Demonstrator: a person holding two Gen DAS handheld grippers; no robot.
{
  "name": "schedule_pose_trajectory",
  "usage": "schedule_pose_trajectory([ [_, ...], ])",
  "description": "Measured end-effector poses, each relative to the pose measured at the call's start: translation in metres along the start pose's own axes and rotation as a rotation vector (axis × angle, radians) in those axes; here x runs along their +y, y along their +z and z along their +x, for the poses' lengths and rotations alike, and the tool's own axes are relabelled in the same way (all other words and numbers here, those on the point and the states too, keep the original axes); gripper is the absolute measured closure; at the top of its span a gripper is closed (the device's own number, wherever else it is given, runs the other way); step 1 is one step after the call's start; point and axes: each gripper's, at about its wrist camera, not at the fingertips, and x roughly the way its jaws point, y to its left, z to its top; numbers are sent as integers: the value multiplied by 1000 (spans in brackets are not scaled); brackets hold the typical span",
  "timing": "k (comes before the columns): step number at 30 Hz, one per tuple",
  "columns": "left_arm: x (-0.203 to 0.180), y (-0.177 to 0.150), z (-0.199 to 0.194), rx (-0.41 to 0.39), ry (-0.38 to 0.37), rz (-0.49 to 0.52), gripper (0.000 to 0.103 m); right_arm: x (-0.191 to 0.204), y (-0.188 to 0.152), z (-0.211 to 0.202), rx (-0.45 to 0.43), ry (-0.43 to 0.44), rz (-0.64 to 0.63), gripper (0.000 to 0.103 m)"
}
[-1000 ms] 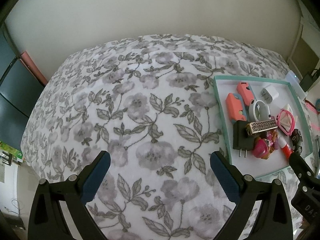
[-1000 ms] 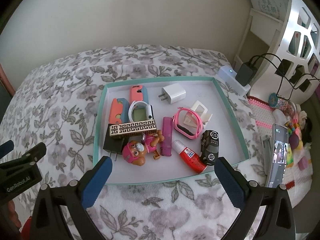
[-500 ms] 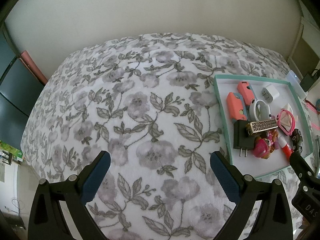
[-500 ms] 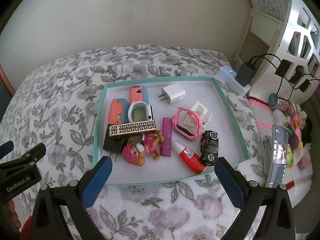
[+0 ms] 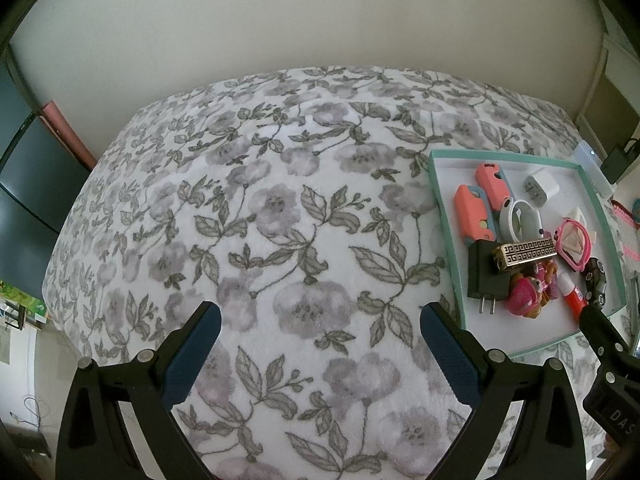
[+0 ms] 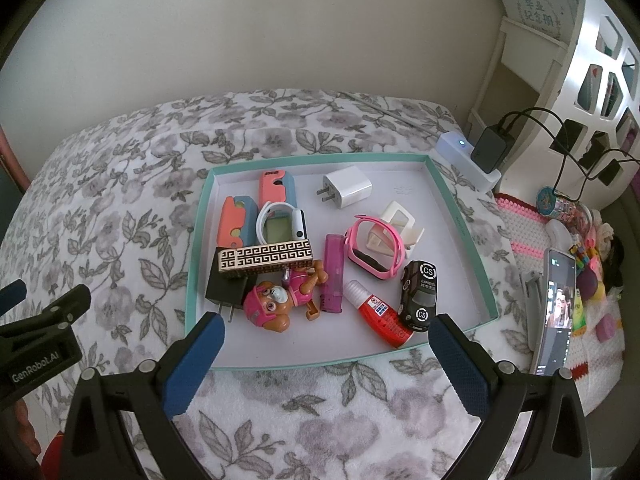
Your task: Organize rigid objects
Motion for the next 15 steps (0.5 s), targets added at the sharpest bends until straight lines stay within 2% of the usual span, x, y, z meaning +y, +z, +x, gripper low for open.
schedule_pose_trajectory([
  [15, -3, 0, -4, -17, -4, 4, 3, -1, 0, 0, 0, 1, -2, 0],
])
